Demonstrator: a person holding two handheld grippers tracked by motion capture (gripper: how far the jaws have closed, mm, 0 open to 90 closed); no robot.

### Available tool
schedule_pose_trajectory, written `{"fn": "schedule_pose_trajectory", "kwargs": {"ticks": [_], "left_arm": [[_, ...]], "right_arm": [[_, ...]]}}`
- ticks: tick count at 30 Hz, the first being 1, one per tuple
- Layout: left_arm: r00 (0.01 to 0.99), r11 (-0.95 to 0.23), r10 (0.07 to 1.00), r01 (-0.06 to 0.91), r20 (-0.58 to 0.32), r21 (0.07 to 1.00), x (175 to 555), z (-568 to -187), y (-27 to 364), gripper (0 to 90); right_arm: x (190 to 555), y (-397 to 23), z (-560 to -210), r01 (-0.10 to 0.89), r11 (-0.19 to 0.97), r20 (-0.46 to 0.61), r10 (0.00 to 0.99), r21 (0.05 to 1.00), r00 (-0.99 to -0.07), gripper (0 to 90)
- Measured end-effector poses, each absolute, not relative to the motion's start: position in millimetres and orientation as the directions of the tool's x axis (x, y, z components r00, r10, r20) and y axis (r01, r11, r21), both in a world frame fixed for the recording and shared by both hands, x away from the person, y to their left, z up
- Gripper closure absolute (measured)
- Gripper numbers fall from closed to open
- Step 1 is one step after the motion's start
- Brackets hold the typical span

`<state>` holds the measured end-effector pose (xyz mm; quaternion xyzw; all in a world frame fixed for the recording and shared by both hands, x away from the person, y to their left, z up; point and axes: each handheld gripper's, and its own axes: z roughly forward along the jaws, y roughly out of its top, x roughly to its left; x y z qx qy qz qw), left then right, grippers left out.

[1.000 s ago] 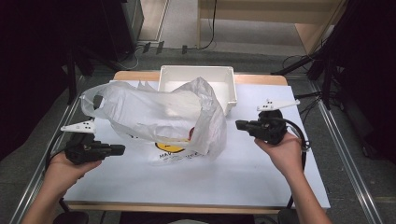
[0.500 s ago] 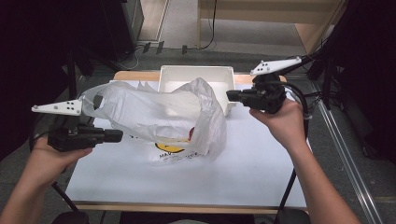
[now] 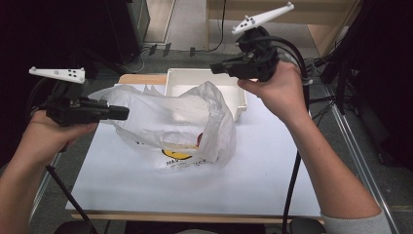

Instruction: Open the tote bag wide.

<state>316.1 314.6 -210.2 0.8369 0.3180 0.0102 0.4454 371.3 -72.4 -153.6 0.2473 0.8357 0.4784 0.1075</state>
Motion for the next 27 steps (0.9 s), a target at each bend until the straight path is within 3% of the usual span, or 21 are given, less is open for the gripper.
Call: {"fn": "schedule_pose_trajectory", "kwargs": {"ticks": [8, 16, 20, 27], "left_arm": [[0.784, -0.424, 0.574, 0.531, -0.236, 0.734, 338, -204, 308, 87.1], [0.769, -0.406, 0.597, 0.534, -0.228, 0.742, 352, -198, 313, 87.2], [0.754, -0.402, 0.621, 0.54, -0.213, 0.74, 360, -197, 317, 87.2], [0.751, -0.409, 0.637, 0.52, -0.174, 0.75, 359, -201, 316, 87.0]], "right_arm": [[367, -23, -116, 0.246, 0.468, 0.01, 0.45, 0.849, -0.893, 90.0], [355, 36, -106, 0.201, 0.521, -0.006, 0.369, 0.829, -0.93, 90.0], [343, 72, -120, 0.192, 0.572, 0.03, 0.281, 0.797, -0.959, 90.0], [351, 61, -172, 0.246, 0.626, 0.052, 0.311, 0.74, -0.949, 90.0]]}}
